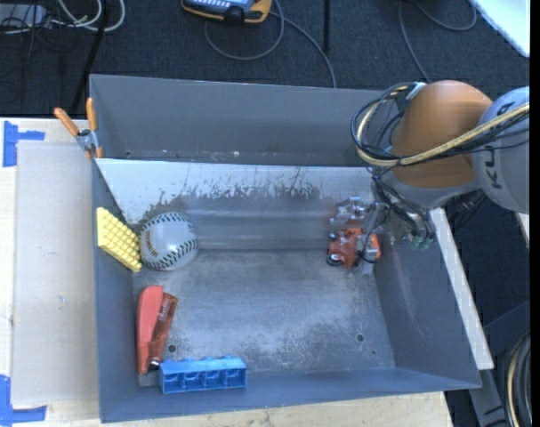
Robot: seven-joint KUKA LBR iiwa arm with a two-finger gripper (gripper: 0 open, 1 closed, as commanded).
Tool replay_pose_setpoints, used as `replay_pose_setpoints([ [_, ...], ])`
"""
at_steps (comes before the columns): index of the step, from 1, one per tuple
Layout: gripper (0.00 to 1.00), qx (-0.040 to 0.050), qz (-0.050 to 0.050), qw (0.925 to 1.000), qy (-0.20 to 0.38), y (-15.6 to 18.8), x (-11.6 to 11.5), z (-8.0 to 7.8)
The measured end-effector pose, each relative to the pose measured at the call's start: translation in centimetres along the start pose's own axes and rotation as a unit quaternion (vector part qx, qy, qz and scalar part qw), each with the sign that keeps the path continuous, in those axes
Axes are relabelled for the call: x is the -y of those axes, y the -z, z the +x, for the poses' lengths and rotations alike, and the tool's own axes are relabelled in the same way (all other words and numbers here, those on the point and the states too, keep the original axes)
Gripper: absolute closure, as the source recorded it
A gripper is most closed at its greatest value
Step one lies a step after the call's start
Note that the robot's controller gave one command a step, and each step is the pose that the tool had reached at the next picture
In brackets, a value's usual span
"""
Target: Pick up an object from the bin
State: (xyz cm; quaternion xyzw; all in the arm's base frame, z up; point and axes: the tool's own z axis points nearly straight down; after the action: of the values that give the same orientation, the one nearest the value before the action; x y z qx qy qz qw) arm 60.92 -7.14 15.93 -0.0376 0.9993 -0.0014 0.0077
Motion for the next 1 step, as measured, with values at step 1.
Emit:
replay_pose_setpoints([
  [1, 1.00, -0.0056, -0.002, 1.0000, 0.003, 3.44, -0.35, 0.38],
])
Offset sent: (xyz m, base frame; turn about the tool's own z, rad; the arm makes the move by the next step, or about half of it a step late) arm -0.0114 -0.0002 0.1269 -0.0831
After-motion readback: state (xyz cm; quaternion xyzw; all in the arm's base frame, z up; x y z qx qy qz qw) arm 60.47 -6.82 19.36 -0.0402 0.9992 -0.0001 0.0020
